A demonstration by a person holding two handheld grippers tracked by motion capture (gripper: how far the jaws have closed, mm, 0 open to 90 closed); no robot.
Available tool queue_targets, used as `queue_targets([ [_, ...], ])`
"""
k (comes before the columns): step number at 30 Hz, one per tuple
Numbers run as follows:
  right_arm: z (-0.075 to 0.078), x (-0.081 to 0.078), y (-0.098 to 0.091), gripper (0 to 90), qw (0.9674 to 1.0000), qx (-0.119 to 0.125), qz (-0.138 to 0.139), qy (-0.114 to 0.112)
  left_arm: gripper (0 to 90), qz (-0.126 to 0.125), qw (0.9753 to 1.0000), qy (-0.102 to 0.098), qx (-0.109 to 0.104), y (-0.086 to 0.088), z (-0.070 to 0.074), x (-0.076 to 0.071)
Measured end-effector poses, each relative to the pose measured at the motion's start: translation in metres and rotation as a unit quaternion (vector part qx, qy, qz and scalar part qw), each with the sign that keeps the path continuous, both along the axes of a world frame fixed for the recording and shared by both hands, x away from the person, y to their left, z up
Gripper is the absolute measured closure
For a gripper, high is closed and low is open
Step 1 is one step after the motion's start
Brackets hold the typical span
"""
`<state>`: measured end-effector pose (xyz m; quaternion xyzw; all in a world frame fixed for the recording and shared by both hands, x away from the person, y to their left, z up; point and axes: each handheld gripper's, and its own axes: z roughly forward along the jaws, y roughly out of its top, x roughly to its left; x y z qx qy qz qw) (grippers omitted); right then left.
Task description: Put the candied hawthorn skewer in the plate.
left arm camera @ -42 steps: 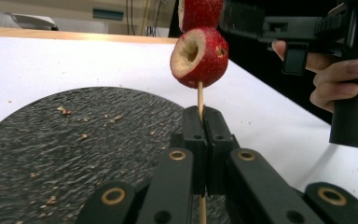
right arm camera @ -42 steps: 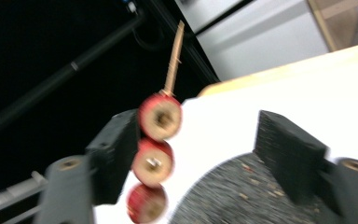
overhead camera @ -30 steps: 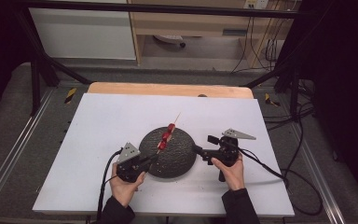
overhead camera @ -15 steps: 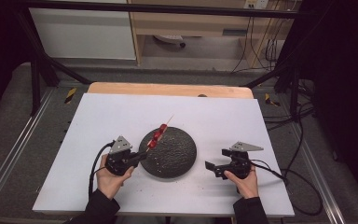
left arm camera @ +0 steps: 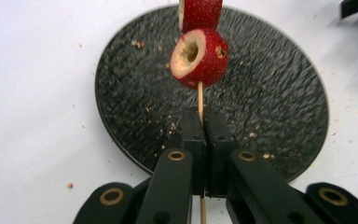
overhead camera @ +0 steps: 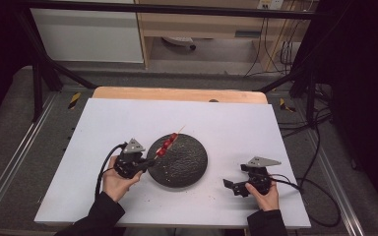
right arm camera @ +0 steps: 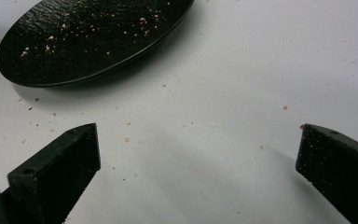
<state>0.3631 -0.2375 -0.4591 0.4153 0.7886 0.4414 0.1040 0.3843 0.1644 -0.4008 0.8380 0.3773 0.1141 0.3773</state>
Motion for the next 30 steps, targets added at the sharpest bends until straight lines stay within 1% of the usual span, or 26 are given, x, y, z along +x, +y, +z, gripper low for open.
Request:
queue_targets([
  [3,0.0,-0.001,-0.001,0.6,1.0,-0.001,0.0,0.0,88.2,-0.002,0.9996,0.013,0.024,-0.008,-0.005,0.003],
  [5,0.0,-0.001,-0.002,0.6,1.0,0.0,0.002,-0.001,88.2,-0.004,0.999,0.016,0.041,-0.013,-0.009,0.004],
  [8,0.001,-0.002,-0.003,0.6,1.0,0.004,0.003,-0.003,88.2,-0.003,0.9979,0.032,0.056,-0.02,-0.016,0.006],
  [9,0.001,-0.002,-0.003,0.6,1.0,0.004,0.004,-0.003,88.2,-0.004,0.9976,0.034,0.061,-0.021,-0.017,0.006],
  [14,0.001,-0.002,-0.003,0.6,1.0,0.002,0.004,-0.002,88.2,-0.008,0.9966,0.039,0.072,-0.027,-0.023,0.006],
  [20,0.001,-0.002,-0.002,0.6,1.0,0.005,0.006,-0.001,88.3,-0.006,0.9964,0.034,0.077,-0.032,-0.024,0.007],
  [22,0.001,-0.002,-0.002,0.6,0.9999,0.008,0.007,-0.001,88.3,-0.001,0.9964,0.027,0.081,-0.035,-0.025,0.008],
  [25,0.001,-0.002,-0.002,0.6,1.0,0.006,0.006,-0.001,88.2,-0.001,0.9961,0.024,0.084,-0.038,-0.026,0.008],
  [30,0.001,-0.002,-0.002,0.6,1.0,0.007,0.005,-0.002,87.1,-0.002,0.9961,0.018,0.086,-0.039,-0.027,0.007],
])
